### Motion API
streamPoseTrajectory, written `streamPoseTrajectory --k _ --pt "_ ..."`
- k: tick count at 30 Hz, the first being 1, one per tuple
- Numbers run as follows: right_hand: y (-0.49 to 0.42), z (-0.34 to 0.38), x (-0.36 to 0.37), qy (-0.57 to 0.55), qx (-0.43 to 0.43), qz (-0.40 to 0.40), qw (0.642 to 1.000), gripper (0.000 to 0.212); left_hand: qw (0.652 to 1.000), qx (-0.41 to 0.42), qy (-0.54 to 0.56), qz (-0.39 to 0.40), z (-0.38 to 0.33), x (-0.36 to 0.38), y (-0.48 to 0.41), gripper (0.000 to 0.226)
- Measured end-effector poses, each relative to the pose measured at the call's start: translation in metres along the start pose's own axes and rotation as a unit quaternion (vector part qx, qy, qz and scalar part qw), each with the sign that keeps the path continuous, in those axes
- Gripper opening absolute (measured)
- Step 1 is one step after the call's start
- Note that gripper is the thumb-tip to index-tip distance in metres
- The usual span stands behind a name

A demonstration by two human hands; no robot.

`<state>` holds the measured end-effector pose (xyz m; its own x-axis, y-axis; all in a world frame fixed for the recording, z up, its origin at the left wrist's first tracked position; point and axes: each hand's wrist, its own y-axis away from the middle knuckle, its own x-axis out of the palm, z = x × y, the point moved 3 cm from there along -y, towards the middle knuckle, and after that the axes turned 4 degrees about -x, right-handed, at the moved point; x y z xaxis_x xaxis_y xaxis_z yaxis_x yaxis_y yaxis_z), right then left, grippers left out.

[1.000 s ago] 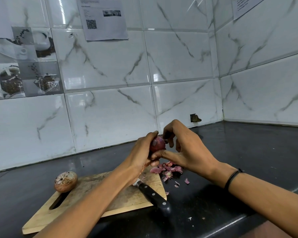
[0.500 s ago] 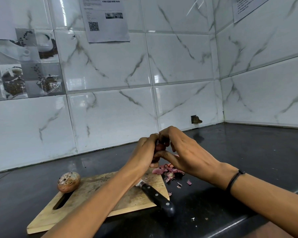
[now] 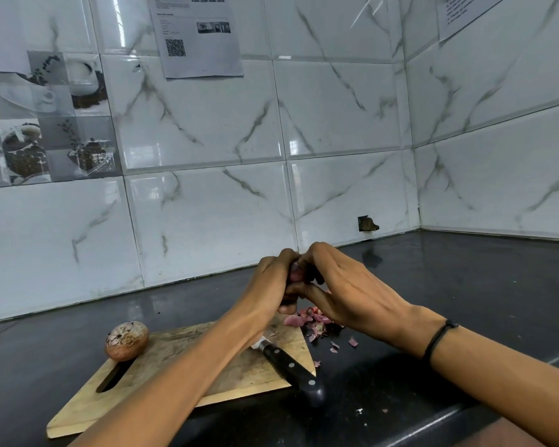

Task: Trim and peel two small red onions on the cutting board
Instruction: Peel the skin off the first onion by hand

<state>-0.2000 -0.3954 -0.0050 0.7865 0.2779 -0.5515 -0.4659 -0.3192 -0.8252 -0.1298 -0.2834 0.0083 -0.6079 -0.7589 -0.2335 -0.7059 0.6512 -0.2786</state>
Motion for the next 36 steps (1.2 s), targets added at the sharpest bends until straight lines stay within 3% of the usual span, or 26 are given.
streamPoseTrajectory --k 3,9,19,23,28,36 --pt "0.002 -0.003 -0.006 -0.007 0.023 -0.020 1.000 0.042 0.999 0.013 0.033 0.009 0.001 -0.002 -0.001 0.044" --pt "0.002 -0.005 -0.009 0.017 0.032 -0.044 0.998 0.055 0.997 0.018 0.075 0.022 0.004 -0.005 0.000 0.040" --pt "0.001 -0.013 -0.007 -0.002 0.047 -0.070 0.996 0.049 0.995 0.030 0.100 0.006 0.011 -0.009 -0.012 0.038" --pt "0.002 -0.017 -0.011 -0.049 0.066 -0.091 0.992 0.032 0.996 0.052 0.067 -0.011 0.014 -0.011 -0.016 0.043" --pt "0.003 -0.021 -0.009 -0.025 0.064 -0.098 0.993 0.013 0.997 0.068 0.035 -0.014 0.014 -0.011 -0.019 0.040" --pt "0.002 -0.012 -0.003 0.077 0.038 0.001 0.996 0.032 0.999 0.046 0.008 -0.006 0.022 -0.011 -0.021 0.045"
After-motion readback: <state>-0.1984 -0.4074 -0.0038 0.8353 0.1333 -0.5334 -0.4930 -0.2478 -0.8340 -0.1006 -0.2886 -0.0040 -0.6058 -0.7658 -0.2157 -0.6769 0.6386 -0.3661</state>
